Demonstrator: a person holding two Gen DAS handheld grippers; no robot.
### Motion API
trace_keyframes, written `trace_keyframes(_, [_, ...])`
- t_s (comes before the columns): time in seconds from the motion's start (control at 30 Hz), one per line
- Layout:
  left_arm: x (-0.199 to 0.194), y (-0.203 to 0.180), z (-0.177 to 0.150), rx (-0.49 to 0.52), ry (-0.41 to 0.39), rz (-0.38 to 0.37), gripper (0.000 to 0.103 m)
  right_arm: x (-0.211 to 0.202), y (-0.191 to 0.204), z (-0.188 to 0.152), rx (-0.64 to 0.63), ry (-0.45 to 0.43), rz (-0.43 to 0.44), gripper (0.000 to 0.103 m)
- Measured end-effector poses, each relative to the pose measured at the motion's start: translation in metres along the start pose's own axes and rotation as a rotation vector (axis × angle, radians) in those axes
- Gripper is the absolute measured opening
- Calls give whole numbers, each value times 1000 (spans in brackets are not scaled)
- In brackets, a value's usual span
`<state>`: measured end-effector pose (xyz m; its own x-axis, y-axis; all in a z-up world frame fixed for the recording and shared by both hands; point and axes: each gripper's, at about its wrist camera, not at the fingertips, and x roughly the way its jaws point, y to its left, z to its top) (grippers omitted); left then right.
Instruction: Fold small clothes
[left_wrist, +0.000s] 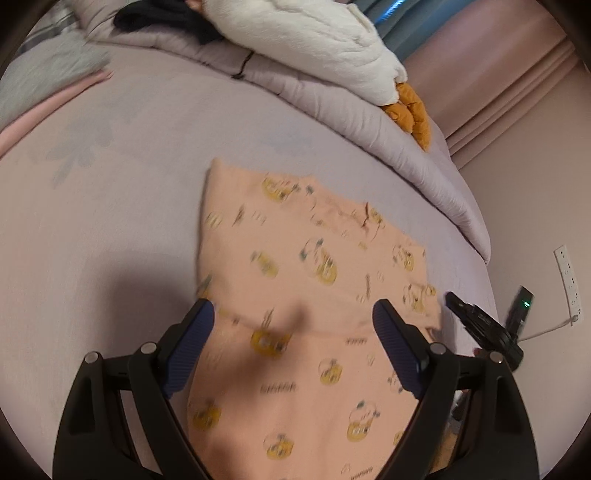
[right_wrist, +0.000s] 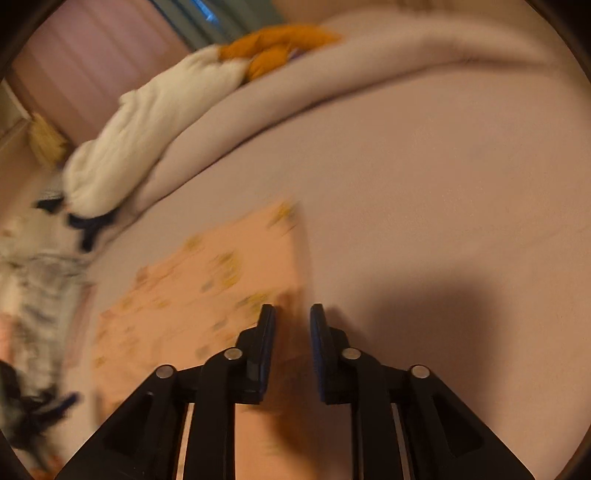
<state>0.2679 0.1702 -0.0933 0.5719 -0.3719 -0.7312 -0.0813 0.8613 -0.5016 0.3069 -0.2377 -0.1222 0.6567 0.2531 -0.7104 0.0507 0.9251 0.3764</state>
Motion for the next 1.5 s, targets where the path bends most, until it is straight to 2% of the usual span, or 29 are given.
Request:
trace_keyframes(0.03, [3, -3, 4, 12, -2, 2, 86, -6, 1, 1, -11, -22, -6, 19])
trace_keyframes(0.1, [16, -9, 14, 44, 12, 3, 84, -17, 7, 3, -41, -33, 49, 19])
trace_keyframes(0.2, [42, -13, 22, 83, 56, 3, 62, -12, 39, -1, -167, 35, 130, 19])
trace_keyframes(0.23, [56, -9, 22, 72, 86, 22, 50, -4, 51, -4, -210, 77, 147, 19])
trace_keyframes(0.27, [65, -3, 21, 68, 109, 39, 45, 4, 58, -7, -239, 107, 152, 19])
trace_keyframes(0.3, [73, 2, 20, 72, 123, 69, 43, 15, 65, -12, -270, 132, 130, 19])
trace_keyframes(0.33, [77, 6, 19, 78, 128, 96, 35, 25, 68, -15, -291, 147, 94, 19])
trace_keyframes(0.37, [81, 15, 16, 81, 134, 121, 18, 33, 66, -16, -293, 158, 67, 16])
trace_keyframes(0.43, [78, 27, 16, 59, 119, 119, 4, 43, 52, -16, -233, 162, 53, 2])
trace_keyframes(0.47, [75, 39, 19, 9, 121, 97, 4, 41, 44, -17, -203, 157, 66, 0])
trace_keyframes(0.5, [73, 46, 20, -28, 124, 74, 4, 39, 38, -15, -174, 155, 73, 0])
trace_keyframes(0.53, [67, 51, 21, -56, 118, 85, 3, 34, 32, -14, -157, 143, 45, 0])
trace_keyframes(0.63, [46, 45, 14, -20, 104, 110, 5, 14, 28, -15, -163, 124, -9, 0])
trace_keyframes(0.7, [29, 35, 1, 22, 106, 114, 19, -5, 29, -21, -201, 111, -6, 0])
trace_keyframes(0.73, [21, 30, -7, 40, 105, 107, 38, -17, 30, -27, -228, 108, -8, 1])
trace_keyframes(0.77, [11, 24, -20, 58, 98, 101, 62, -23, 29, -32, -243, 115, 10, 7])
trace_keyframes(0.8, [1, 18, -31, 80, 84, 88, 69, -31, 30, -38, -256, 133, 47, 11])
trace_keyframes(0.83, [-4, 12, -42, 95, 76, 74, 72, -41, 30, -49, -269, 154, 87, 20])
trace_keyframes(0.87, [-14, 5, -59, 118, 85, 38, 72, -52, 30, -62, -292, 166, 117, 29])
trace_keyframes(0.93, [-20, -1, -81, 151, 94, 17, 72, -64, 34, -83, -338, 173, 135, 31])
trace_keyframes(1.0, [-24, -5, -106, 191, 110, 28, 71, -69, 36, -104, -385, 197, 140, 31])
trace_keyframes(1.07, [-23, -5, -134, 207, 141, 48, 70, -72, 37, -130, -443, 221, 86, 31])
trace_keyframes(1.13, [-21, 1, -153, 182, 177, 44, 70, -75, 35, -149, -492, 247, 36, 31])
trace_keyframes(1.2, [-35, 5, -180, 203, 165, 40, 71, -88, 31, -172, -540, 249, 1, 32])
trace_keyframes(1.3, [-56, 2, -205, 272, 194, 57, 71, -108, 27, -190, -590, 255, -15, 37])
trace_keyframes(1.33, [-64, 5, -211, 277, 212, 54, 71, -117, 21, -197, -592, 283, -9, 40])
trace_keyframes(1.4, [-78, 15, -215, 236, 234, 31, 71, -131, 10, -201, -571, 340, 9, 41])
trace_keyframes(1.5, [-95, 35, -208, 126, 195, 15, 71, -146, -6, -196, -481, 358, 47, 41])
